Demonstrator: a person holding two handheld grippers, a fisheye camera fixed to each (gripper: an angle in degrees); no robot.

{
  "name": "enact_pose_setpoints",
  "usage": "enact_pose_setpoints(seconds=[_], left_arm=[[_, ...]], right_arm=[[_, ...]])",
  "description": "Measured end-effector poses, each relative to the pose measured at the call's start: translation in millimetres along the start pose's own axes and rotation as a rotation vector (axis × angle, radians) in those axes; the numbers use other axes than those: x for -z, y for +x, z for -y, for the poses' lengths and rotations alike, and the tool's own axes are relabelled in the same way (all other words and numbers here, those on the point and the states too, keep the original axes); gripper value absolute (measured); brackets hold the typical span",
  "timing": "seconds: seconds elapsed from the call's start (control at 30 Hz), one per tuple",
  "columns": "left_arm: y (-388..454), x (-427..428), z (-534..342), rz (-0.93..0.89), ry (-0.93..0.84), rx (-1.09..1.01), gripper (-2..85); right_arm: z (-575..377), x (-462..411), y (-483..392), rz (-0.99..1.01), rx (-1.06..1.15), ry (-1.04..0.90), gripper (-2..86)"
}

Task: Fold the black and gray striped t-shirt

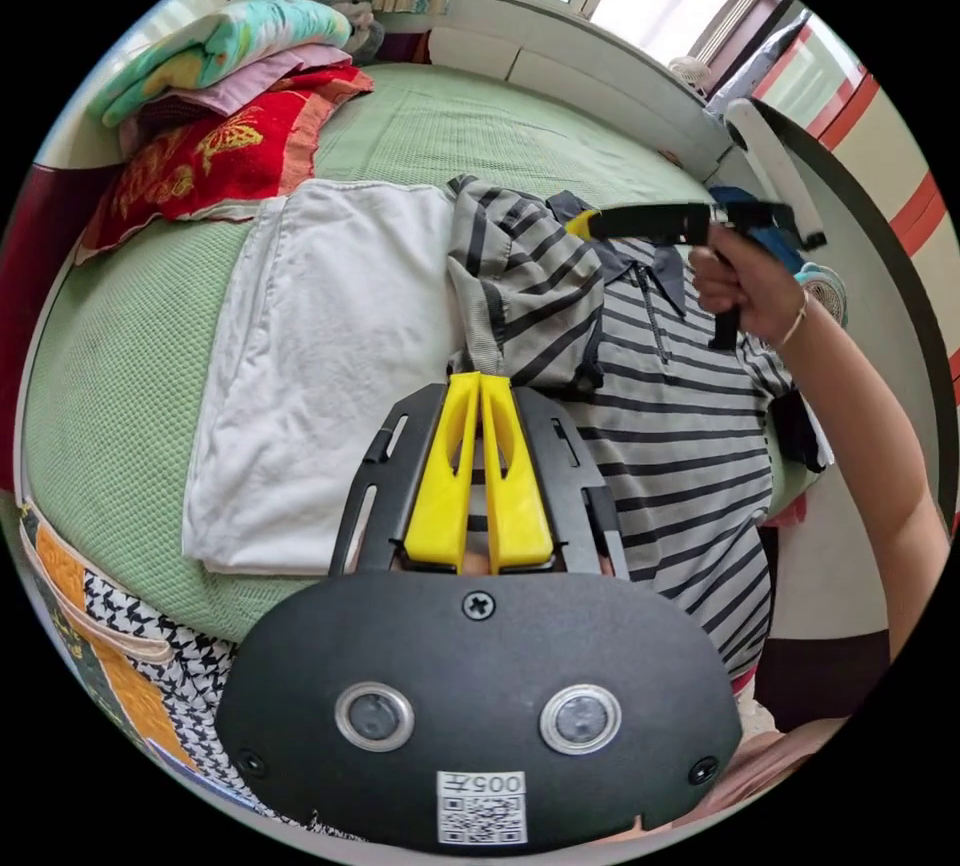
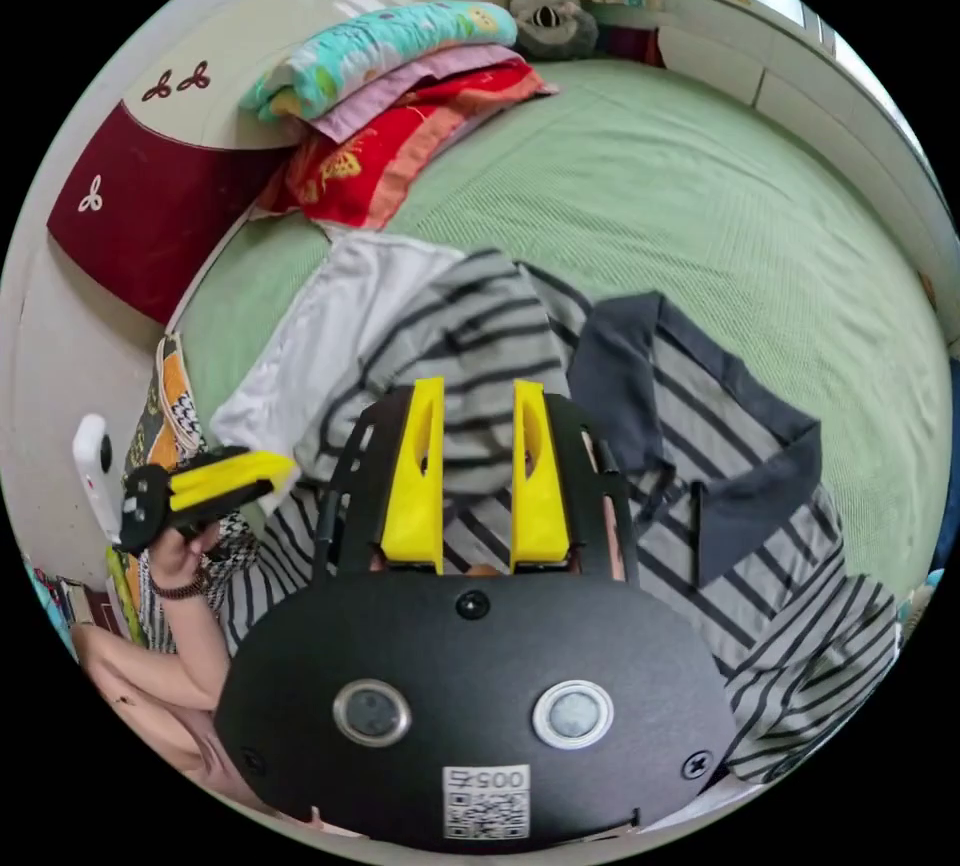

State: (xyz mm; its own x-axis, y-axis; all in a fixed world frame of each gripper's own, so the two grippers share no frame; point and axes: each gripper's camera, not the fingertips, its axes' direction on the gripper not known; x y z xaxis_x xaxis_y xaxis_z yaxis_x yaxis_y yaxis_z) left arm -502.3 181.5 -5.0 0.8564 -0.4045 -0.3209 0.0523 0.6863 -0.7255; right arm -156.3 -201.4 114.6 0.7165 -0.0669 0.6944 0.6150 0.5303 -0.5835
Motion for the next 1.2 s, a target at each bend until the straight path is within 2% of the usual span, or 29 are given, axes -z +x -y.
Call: enact_pose_setpoints(seconds=[0.07, 0.23, 0.43, 0.9, 1.2], left_arm=[[13, -4, 1, -0.006, -0.005, -0.025, -0.7], [54, -18, 9, 0.057, -0.013, -0.081, -0.6], [88, -40, 16, 0.036, -0.058, -0.122, -0.7], [129, -61, 8, 0.113, -0.096, -0.123, -0.7], [172, -65, -1, 0.129, -0.071, -0.147, -0.7]], right_arm=[[-19, 1, 23, -0.046, -0.049, 0.006, 9.5], [-25, 1, 44, 0.007, -0.091, 0.062, 8.4], [-12, -49, 24, -0.063, -0.051, -0.032, 8.7], [-46, -52, 14, -0.071, -0.053, -0.009, 8.2], [-116, -34, -27, -0.111, 0.018, 0.054, 7.7]])
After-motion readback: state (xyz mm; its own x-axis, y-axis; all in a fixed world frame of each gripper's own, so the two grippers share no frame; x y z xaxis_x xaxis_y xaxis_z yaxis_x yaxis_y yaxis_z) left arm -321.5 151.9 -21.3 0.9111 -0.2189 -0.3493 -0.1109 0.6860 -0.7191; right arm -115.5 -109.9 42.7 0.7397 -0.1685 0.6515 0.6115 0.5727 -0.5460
